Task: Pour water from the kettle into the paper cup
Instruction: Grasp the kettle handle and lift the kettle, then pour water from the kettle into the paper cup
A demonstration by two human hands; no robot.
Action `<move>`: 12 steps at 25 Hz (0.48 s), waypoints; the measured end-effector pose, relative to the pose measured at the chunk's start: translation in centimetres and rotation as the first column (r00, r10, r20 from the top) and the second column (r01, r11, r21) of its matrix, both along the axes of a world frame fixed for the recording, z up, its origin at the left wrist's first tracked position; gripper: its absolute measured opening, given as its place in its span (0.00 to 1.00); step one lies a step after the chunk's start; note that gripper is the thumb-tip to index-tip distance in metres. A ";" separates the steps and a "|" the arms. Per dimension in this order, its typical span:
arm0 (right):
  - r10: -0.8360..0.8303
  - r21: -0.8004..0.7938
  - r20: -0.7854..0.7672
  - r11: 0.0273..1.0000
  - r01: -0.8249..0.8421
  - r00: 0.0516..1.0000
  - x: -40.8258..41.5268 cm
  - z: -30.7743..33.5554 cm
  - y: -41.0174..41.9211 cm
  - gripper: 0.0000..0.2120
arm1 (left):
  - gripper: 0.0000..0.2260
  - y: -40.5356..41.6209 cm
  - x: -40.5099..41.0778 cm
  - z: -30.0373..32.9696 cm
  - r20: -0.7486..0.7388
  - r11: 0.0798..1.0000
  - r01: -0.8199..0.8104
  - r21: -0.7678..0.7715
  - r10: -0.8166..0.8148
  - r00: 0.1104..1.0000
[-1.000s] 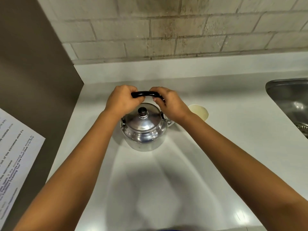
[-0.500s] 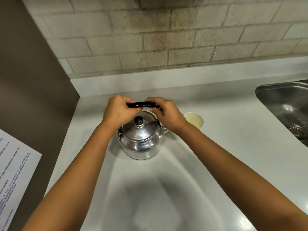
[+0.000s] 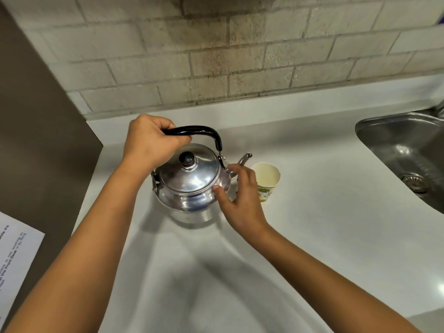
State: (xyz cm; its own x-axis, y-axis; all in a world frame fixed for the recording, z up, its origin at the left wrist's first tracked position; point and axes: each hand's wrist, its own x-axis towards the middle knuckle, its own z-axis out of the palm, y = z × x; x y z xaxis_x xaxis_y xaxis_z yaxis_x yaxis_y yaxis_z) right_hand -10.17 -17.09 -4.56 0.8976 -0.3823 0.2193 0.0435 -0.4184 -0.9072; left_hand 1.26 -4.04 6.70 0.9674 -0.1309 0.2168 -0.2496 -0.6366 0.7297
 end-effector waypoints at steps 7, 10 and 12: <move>0.141 0.220 -0.025 0.966 -0.132 0.990 -1.2 -2.0 0.4 0.44 | 0.13 -2.0 -0.7 0.0 -0.017 0.999 0.014 0.052 -0.013 1.000; 0.163 0.290 -0.006 0.945 -0.154 0.987 -1.0 -2.5 0.4 0.47 | 0.11 -2.9 -0.9 0.6 -0.024 0.992 0.045 0.116 -0.043 0.999; 0.165 0.349 0.019 0.923 -0.161 0.986 -0.9 -2.7 0.3 0.46 | 0.11 -3.7 -1.0 1.0 -0.026 0.984 0.053 0.168 -0.050 0.998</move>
State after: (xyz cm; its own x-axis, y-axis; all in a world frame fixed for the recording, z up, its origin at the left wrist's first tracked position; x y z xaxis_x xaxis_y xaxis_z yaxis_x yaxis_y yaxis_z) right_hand -11.06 -16.82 -7.28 0.9556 -0.2809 0.0892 0.0740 -0.0644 -0.9952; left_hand 0.24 -7.76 7.70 0.9626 -0.2134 0.1667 -0.2707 -0.7378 0.6183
